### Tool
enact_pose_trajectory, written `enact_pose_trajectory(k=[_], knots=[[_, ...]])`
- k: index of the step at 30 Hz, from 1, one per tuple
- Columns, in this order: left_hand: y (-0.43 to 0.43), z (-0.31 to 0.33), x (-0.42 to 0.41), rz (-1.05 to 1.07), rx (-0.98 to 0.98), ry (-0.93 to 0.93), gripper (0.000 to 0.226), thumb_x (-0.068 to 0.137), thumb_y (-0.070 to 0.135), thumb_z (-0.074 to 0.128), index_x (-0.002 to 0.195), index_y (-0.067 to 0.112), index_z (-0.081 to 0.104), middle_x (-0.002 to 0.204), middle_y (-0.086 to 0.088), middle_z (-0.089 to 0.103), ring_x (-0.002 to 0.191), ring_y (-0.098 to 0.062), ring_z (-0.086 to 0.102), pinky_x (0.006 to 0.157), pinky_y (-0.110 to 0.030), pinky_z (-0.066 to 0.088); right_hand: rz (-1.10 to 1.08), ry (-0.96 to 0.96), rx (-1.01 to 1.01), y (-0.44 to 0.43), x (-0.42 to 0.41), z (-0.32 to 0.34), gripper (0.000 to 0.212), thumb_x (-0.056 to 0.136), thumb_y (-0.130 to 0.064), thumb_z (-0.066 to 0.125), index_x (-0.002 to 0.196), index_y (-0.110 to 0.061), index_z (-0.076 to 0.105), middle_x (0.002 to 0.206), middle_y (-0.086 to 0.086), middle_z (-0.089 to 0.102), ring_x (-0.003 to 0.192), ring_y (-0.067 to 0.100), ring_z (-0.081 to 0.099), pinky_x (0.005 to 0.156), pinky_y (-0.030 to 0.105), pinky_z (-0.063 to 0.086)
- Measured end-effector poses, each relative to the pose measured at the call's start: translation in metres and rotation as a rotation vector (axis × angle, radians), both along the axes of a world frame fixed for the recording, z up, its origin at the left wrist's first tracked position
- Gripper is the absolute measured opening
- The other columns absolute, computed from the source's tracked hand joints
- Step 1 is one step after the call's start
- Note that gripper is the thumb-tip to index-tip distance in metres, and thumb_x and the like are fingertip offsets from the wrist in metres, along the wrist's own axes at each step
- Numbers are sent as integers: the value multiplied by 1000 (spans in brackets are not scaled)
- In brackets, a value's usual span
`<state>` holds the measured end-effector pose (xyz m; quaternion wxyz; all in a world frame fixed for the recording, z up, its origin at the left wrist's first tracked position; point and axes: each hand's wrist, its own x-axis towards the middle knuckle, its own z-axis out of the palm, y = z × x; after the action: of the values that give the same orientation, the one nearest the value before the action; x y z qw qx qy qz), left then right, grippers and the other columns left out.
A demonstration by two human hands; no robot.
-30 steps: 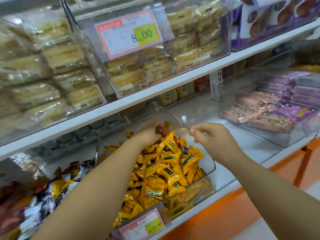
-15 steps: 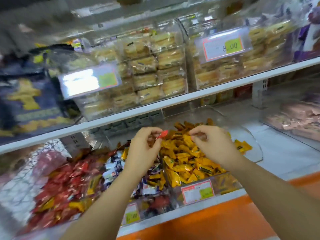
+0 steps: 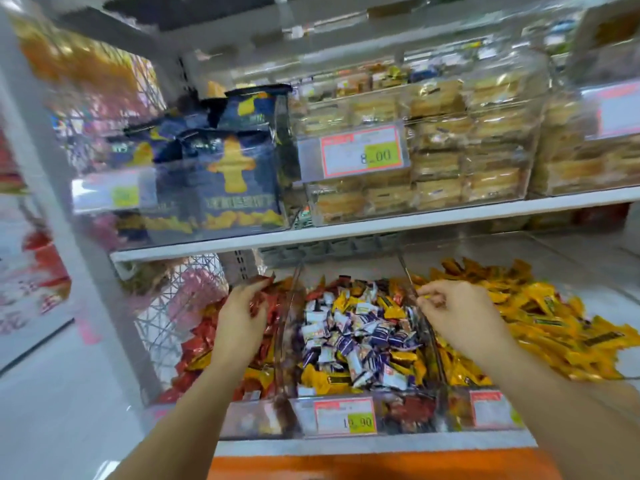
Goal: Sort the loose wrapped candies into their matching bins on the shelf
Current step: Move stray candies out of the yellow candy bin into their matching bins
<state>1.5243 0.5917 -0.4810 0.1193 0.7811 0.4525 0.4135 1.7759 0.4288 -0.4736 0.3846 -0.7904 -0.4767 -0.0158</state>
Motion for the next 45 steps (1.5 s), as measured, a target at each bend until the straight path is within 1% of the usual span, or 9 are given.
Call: enact_pose_trajectory(k=[3, 12, 16, 21, 24, 27, 34, 39, 45], knots=[[-7, 5, 7, -59, 5, 21, 35, 90, 1, 54, 119, 17, 64, 122, -3, 59, 116, -19, 53, 101, -24, 36, 31, 18, -9, -2, 1, 1, 17, 88, -22, 61, 102, -22, 72, 95, 1, 72, 87, 16, 65, 76, 27, 49], [-72, 36, 113, -402, 25, -6, 24, 94, 7, 51, 100, 24, 67, 89, 19, 60, 73, 8, 55, 66, 1, 38, 43, 25, 77, -43, 38, 12, 17, 89, -20, 59, 102, -24, 70, 79, -17, 61, 80, 3, 61, 78, 28, 53], [-104, 39, 175, -618, 20, 81, 26, 94, 11, 52, 98, 35, 63, 96, 24, 59, 89, 11, 55, 76, 0, 38, -130, 35, 199, -78, 86, 12, 15, 87, -17, 62, 95, -23, 72, 77, -11, 65, 80, 10, 64, 77, 28, 51], [-136, 41, 249, -847, -30, 349, 22, 95, 18, 54, 113, 25, 65, 117, 9, 62, 105, 3, 50, 79, -2, 31, -213, 110, 177, -126, 142, 0, 20, 88, -10, 61, 104, -15, 71, 104, 2, 68, 100, 18, 61, 83, 26, 42], [-148, 34, 288, -935, -12, 512, 28, 94, 19, 56, 121, 20, 62, 125, 1, 59, 117, -11, 50, 89, -11, 29, -117, 200, 110, -148, 162, -12, 19, 88, -14, 63, 98, -29, 68, 107, 0, 66, 97, 18, 61, 83, 31, 46], [-152, 24, 321, -997, 21, 679, 31, 92, 20, 59, 123, 16, 61, 128, -7, 56, 120, -19, 49, 95, -18, 29, -15, 253, 73, -158, 168, -19, 25, 90, -18, 60, 100, -42, 61, 103, -16, 63, 92, 4, 61, 80, 17, 43], [-136, 10, 356, -750, -14, 1239, 52, 90, 58, 42, 140, 46, 35, 157, 11, 8, 143, -26, 14, 115, -49, 16, 36, 299, 102, -158, 179, -29, 25, 91, -25, 59, 102, -47, 58, 105, -9, 68, 91, 1, 65, 86, 30, 52], [-110, 16, 341, -621, 43, 1331, 67, 86, 70, 37, 145, 40, 28, 158, 8, 4, 143, -28, 19, 113, -54, 20, 73, 325, 95, -162, 181, -31, 27, 93, -26, 56, 106, -49, 55, 95, -21, 66, 83, -6, 64, 75, 11, 46], [-83, 14, 309, -446, -30, 1343, 62, 88, 73, 24, 145, 48, 23, 160, 3, -1, 145, -30, 11, 114, -55, 3, 65, 354, 98, -162, 180, -30, 26, 93, -26, 56, 108, -47, 56, 92, -21, 67, 82, -4, 65, 79, 17, 48]])
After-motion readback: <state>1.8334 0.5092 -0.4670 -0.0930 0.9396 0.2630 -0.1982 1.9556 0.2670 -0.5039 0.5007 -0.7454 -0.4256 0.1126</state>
